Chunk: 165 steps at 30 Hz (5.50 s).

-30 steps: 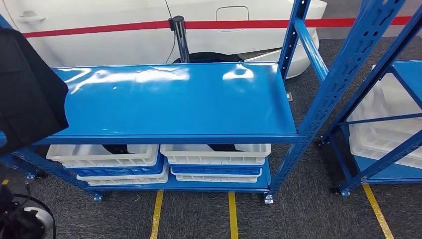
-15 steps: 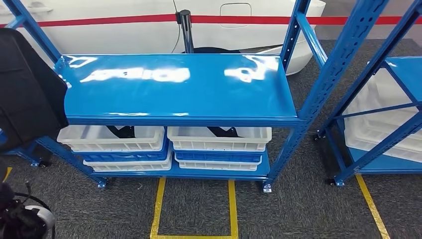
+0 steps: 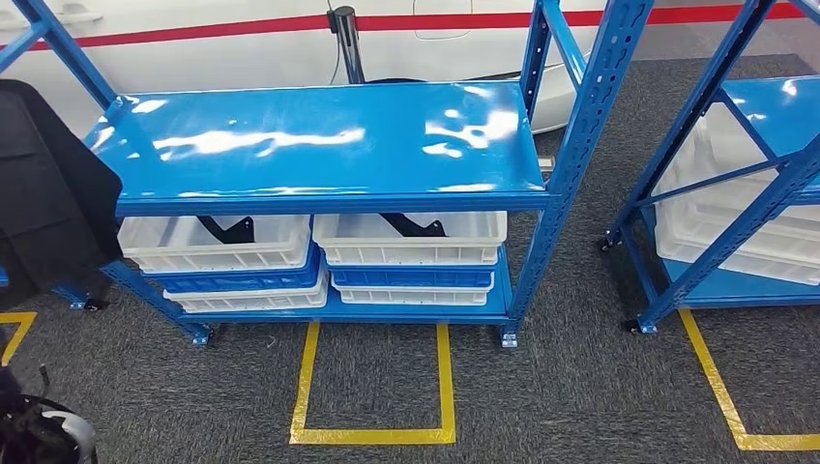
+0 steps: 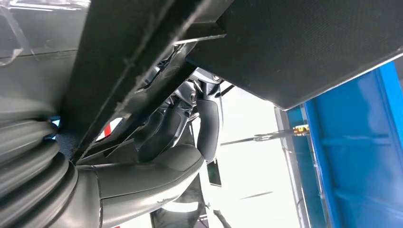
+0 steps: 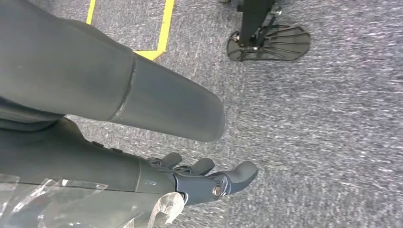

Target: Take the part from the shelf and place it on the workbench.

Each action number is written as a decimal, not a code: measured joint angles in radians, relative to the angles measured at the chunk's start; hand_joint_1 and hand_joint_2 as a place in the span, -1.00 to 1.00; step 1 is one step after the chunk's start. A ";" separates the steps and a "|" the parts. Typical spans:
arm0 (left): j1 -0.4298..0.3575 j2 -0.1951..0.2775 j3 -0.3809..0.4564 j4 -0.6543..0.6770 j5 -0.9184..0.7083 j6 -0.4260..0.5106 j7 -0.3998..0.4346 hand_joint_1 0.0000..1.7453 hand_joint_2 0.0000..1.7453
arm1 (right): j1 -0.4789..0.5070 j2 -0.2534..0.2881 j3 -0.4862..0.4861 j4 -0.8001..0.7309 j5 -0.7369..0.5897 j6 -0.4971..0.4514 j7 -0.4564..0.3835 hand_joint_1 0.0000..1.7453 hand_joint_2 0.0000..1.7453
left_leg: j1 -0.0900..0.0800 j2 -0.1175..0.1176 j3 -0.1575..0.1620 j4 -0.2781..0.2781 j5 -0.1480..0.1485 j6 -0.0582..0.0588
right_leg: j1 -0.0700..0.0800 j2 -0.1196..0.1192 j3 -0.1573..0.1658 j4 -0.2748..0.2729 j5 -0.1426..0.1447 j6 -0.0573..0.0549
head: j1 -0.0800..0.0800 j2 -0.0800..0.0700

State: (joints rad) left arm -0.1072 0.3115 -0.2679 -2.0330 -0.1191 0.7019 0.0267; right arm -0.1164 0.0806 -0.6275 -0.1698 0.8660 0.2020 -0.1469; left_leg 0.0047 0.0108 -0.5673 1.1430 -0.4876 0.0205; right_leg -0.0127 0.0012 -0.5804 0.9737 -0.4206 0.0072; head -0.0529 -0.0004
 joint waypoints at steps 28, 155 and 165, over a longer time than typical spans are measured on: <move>0.037 0.007 0.041 -0.030 0.006 0.000 0.000 1.00 1.00 | -0.002 -0.009 0.000 0.001 -0.020 0.007 0.038 -1.00 -1.00 | 0.014 -0.001 -0.110 0.105 -0.039 -0.029 | -0.002 -0.008 0.050 -0.035 -0.010 0.002 | 0.003 0.000; 0.188 -0.126 0.238 0.008 -0.095 0.001 0.054 1.00 1.00 | 0.001 -0.037 0.008 0.000 0.023 0.018 0.028 -1.00 -1.00 | 0.016 -0.001 -0.131 0.055 0.010 -0.034 | 0.001 -0.060 0.093 -0.031 -0.055 0.009 | -0.006 0.000; 0.182 -0.126 0.252 0.008 -0.104 0.001 0.060 1.00 1.00 | -0.005 -0.041 0.008 0.000 -0.007 0.018 0.019 -1.00 -1.00 | 0.008 -0.019 -0.016 -0.178 0.096 0.021 | -0.003 -0.030 0.057 0.130 -0.189 0.058 | 0.005 0.000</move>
State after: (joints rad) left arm 0.0752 0.1858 -0.0159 -2.0251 -0.2233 0.7032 0.0869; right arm -0.1215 0.0400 -0.6195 -0.1698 0.8594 0.2201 -0.1278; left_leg 0.0122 -0.0080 -0.5836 0.9646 -0.3915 0.0417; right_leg -0.0156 -0.0286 -0.5239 1.1036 -0.6096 0.0648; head -0.0479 -0.0004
